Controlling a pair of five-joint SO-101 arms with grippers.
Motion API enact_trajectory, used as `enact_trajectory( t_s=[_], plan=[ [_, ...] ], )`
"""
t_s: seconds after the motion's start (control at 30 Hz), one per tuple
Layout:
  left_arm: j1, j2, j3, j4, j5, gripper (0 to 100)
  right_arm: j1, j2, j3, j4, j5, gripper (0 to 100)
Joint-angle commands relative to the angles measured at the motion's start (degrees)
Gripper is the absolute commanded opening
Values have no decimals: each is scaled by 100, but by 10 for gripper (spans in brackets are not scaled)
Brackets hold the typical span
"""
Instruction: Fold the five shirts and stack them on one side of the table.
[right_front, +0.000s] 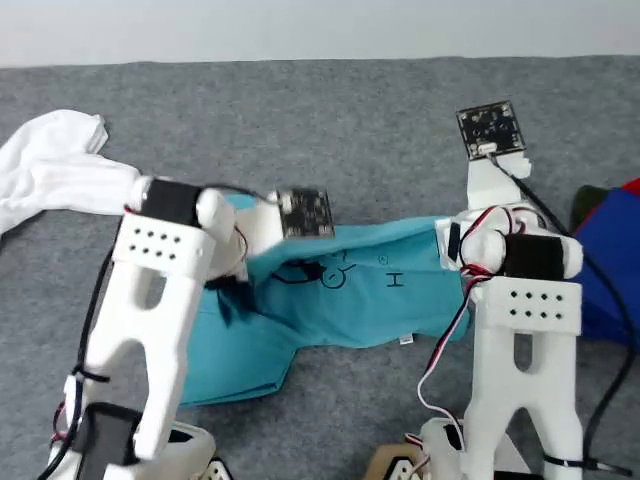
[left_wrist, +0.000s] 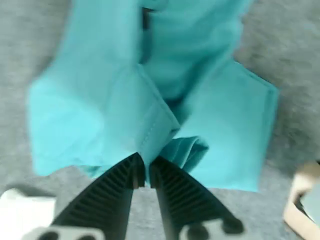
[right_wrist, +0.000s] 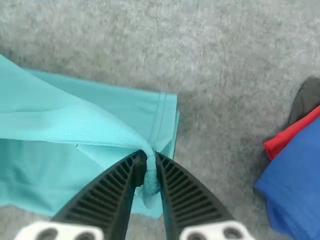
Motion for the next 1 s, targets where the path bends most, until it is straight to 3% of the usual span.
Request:
enact_trajectory(
  t_s=[0.0,0.13,0.3,0.47,0.63,0.97],
  plan=[
    [97,-141,400,149,-123,3,22,-198,114,-31,-35,8],
    [220,703,409,-299,-9,3,48,-224,492,-470,-35,8],
    [229,2163,-347,-1037,659,4,22,-163,712,-963,-26,8],
    [229,3367,-1851,-853,1178,5,31,-163,949,-1270,-26,8],
    [281,3903,-3029,-211,1257,6,31,-171,1081,-1305,-26,8],
    [273,3921,-3714,158,1231,137,57,-171,1081,-1305,-26,8]
  ],
)
